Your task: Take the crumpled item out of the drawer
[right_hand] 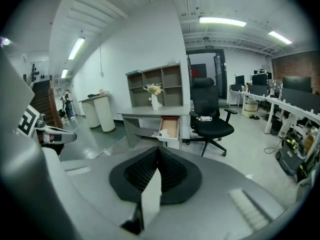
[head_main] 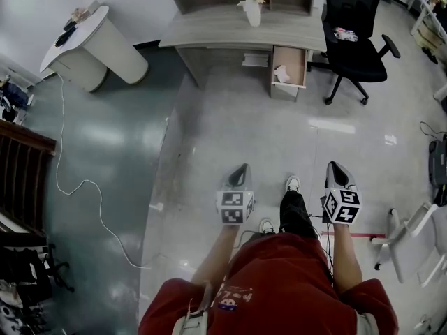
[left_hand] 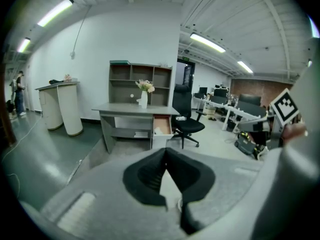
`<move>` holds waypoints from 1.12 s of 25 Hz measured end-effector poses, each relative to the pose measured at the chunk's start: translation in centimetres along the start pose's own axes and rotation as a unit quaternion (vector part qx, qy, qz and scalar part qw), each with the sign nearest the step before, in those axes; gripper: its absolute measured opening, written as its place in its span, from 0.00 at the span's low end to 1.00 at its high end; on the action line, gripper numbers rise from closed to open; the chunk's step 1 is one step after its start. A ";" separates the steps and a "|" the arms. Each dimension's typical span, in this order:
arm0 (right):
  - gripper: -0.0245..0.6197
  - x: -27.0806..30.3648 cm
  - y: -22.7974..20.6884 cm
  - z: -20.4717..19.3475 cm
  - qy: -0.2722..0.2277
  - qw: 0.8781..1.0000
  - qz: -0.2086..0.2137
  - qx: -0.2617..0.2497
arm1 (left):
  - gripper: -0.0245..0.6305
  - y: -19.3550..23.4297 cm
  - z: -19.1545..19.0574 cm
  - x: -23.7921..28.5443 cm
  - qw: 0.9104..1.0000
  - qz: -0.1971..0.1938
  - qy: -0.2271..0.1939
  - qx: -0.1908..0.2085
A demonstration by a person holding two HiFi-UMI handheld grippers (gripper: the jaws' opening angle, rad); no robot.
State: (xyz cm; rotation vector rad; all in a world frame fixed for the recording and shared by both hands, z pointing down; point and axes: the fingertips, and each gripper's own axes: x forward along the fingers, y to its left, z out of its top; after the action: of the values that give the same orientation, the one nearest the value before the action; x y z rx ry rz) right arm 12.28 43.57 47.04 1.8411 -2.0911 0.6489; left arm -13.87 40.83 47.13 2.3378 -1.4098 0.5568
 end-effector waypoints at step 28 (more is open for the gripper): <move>0.04 18.1 -14.2 11.4 0.010 0.998 0.061 0.018 | 0.03 -2.5 13.0 19.8 0.998 0.054 0.013 -0.018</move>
State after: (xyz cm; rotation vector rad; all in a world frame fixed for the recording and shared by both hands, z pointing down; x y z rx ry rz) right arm 24.56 21.00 48.17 1.7294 -2.2059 0.7359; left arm -1.25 20.73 45.61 2.2289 -1.5287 0.5843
